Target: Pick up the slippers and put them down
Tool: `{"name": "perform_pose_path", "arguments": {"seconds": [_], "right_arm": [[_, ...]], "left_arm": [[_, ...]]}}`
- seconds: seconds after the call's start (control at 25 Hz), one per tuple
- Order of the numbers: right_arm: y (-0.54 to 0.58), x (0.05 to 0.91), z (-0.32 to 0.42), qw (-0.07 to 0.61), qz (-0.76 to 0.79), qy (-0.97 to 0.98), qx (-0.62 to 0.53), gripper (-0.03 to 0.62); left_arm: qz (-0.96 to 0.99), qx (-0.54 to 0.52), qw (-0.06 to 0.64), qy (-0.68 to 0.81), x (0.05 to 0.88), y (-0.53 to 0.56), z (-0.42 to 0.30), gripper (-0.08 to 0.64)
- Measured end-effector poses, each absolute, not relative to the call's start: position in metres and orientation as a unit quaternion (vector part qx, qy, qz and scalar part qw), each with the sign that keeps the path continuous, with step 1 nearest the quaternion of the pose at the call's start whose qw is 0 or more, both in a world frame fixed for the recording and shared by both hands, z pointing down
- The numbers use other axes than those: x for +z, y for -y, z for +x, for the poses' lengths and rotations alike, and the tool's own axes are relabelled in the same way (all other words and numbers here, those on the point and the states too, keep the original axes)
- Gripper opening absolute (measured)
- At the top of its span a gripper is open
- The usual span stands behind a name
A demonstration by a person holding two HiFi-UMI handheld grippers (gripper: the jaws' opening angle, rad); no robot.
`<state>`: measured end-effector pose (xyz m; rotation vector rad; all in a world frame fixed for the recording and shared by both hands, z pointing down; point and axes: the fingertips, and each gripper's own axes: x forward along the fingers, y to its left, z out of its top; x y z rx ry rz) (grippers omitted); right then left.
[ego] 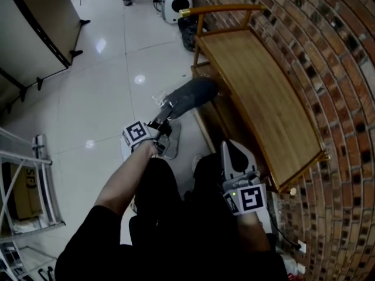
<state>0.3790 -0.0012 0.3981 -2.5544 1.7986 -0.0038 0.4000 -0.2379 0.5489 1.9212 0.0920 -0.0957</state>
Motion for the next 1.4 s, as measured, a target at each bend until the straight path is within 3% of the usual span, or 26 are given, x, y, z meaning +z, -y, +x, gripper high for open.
{"name": "perform_pose_path", "arguments": {"seconds": [0.64,1.4], "right_arm": [[0.084,0.355,0.275,0.055,-0.734,-0.676,0.038,0.008],[0.192,0.346,0.128,0.025,-0.595,-0.802,0.046,0.008]], "left_arm": [[0.816,-0.205,0.526,0.124,0.488,0.352,0.156,0.071],[0.777,-0.342,0.455,0.269,0.464,0.379,-0.084,0.072]]}}
